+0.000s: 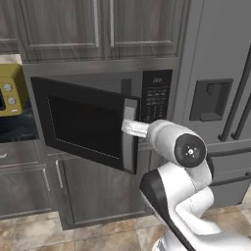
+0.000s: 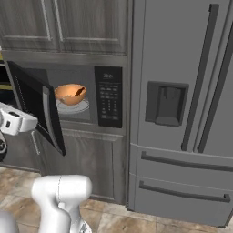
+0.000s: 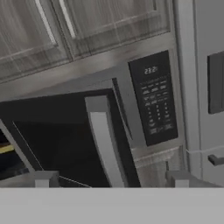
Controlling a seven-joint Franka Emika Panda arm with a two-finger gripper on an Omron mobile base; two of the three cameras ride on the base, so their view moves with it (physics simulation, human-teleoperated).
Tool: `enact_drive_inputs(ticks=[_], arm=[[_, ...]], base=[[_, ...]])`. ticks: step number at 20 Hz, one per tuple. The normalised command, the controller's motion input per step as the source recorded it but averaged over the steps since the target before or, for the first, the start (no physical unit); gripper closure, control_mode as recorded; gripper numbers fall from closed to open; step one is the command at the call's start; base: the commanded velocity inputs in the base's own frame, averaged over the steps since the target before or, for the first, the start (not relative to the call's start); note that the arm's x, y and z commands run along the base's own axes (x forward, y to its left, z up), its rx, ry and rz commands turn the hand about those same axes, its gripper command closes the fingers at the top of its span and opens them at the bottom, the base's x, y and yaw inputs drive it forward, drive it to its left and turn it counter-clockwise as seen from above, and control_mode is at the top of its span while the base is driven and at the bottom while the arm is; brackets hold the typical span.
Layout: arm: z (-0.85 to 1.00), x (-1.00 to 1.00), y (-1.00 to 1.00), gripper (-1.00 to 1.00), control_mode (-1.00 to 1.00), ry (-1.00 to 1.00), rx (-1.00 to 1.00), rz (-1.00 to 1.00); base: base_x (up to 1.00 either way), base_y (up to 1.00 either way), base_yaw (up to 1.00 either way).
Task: The microwave is finished heating the chicken drumstick and squash. Take the bowl containing the food and place it on the dining counter.
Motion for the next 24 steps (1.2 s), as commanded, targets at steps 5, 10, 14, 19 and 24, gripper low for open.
enact_drive_inputs(ticks=[5, 10, 14, 19, 24], arm=[[0.07, -0.12, -1.0, -1.0, -1.0, 0.13, 0.38, 0.11], [-0.07, -0.01, -0.98, -1.0, -1.0, 0.29, 0.44, 0.23], [-0.47, 0.47, -0.51, -1.0, -1.0, 0.31, 0.43, 0.26], [-0.28, 0.7, 0.26, -1.0, -1.0, 0.01, 0.04, 0.0], [0.0, 0.7, 0.21, -1.0, -1.0, 0.0, 0.0, 0.0]], base=[[0.0, 0.0, 0.0], [0.0, 0.0, 0.0], [0.0, 0.0, 0.0], [0.0, 0.0, 0.0], [0.0, 0.0, 0.0]])
